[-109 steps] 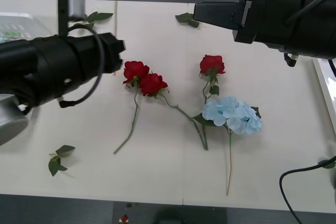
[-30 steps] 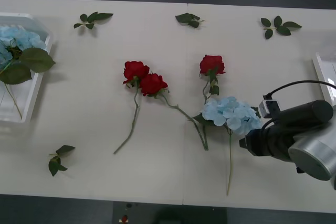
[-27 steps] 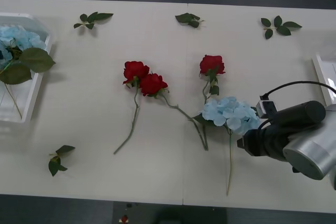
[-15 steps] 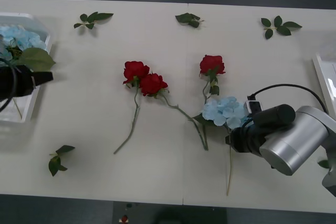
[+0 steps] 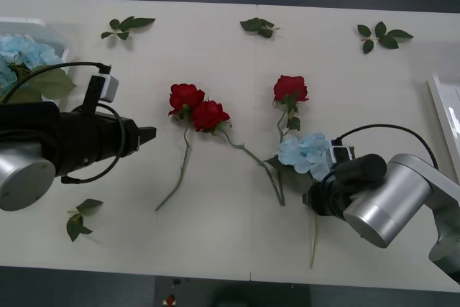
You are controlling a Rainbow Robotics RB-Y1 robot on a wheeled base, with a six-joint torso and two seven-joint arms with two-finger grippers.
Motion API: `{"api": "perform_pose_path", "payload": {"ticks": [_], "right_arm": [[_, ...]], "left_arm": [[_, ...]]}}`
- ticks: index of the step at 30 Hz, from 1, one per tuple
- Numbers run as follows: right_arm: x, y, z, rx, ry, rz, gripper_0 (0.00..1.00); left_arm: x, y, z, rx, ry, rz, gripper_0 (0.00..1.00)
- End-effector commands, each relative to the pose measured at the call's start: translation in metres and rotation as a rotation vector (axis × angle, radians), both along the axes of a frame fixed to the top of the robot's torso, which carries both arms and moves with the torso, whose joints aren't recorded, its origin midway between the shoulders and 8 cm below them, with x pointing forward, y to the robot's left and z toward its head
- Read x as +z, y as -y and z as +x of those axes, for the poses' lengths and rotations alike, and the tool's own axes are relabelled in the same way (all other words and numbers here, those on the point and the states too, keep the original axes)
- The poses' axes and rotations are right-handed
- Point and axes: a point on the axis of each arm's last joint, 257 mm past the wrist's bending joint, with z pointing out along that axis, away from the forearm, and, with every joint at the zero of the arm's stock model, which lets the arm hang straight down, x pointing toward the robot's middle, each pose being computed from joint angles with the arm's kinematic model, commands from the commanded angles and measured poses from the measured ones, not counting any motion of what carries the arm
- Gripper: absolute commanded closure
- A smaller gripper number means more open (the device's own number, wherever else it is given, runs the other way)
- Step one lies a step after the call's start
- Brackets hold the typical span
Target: Put the red flowers into the right box and the blue flowers into the left box
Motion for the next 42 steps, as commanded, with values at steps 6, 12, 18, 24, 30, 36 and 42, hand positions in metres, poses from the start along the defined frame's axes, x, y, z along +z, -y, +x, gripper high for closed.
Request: {"api": "perform_pose_path", "payload": {"ticks": [6,12,18,24,30,36,42], "right_arm": [[0.003,-0.012,0.0,-0.022,0.008,0.031,0.37],[-0.001,-0.015,-0.005,-0.023,-0.007,0.041,0.92],[-0.003,-0.019,-0.009,-0.022,-0.015,0.046,1.0],[-0.005,-0.019,-0.011,-0.027,-0.019,0.048,1.0],[-0.002,-0.015,-0.007,-0.037,-0.012,0.048,1.0],[0.006,-0.002,0.003,-0.045,0.013,0.045,1.0],[0.018,0.006,0.008,-0.047,0.015,0.061,1.0]], "left_arm": [[-0.021,0.04,0.034,0.058,0.008,0.042,0.0],[-0.036,0.057,0.05,0.083,-0.011,0.046,0.0],[-0.055,0.073,0.057,0.074,-0.052,0.068,0.0],[-0.066,0.084,0.058,0.071,-0.074,0.068,0.0],[-0.074,0.094,0.054,0.047,-0.087,0.089,0.0],[-0.082,0.097,0.061,0.057,-0.102,0.093,0.0],[-0.089,0.107,0.073,0.044,-0.08,0.067,0.09]]}}
